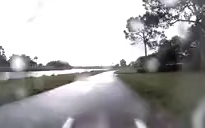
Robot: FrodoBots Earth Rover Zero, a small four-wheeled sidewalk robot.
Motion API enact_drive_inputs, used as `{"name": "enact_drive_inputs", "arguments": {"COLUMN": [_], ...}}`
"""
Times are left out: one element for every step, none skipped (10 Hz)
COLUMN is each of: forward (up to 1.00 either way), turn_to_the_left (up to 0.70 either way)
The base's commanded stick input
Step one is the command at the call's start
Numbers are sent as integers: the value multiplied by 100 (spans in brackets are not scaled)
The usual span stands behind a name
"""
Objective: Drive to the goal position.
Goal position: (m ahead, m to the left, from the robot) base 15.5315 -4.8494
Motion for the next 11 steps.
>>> {"name": "enact_drive_inputs", "arguments": {"forward": [100,100,100,100,100,100,100,100,100,100,100], "turn_to_the_left": [0,0,0,0,0,0,0,0,0,0,0]}}
